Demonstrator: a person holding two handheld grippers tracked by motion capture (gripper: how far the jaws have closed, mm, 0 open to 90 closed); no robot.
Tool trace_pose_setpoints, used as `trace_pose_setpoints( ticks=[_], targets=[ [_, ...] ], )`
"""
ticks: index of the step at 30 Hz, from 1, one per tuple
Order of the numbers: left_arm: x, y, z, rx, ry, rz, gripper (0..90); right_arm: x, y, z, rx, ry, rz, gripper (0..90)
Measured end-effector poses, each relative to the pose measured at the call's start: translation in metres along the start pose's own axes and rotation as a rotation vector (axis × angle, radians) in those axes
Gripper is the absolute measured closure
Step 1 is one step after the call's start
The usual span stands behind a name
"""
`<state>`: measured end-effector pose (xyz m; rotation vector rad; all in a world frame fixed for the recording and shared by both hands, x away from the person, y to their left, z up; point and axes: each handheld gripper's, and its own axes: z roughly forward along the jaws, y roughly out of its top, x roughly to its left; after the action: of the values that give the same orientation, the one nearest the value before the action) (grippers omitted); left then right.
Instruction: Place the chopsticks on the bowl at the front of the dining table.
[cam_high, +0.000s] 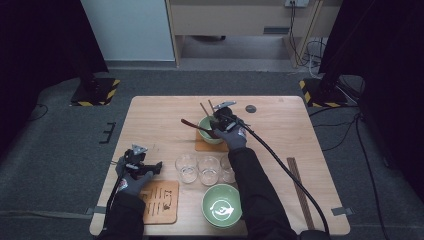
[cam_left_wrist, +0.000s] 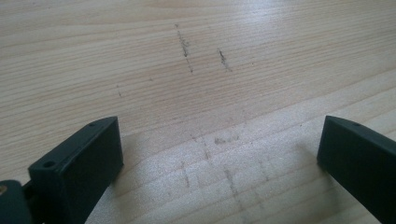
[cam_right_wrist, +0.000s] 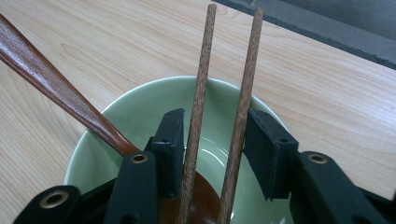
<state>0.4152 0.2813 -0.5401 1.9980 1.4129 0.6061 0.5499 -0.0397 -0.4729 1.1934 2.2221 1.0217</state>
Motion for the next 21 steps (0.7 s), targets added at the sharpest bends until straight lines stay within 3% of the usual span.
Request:
trace_pose_setpoints(
  ticks=[21],
  targets=[
    [0.0, 0.0, 0.0, 0.0, 0.0, 0.0, 0.0, 0.001, 0.0, -0.0003, -0.004, 0.011, 0.006, 73.4]
  ],
)
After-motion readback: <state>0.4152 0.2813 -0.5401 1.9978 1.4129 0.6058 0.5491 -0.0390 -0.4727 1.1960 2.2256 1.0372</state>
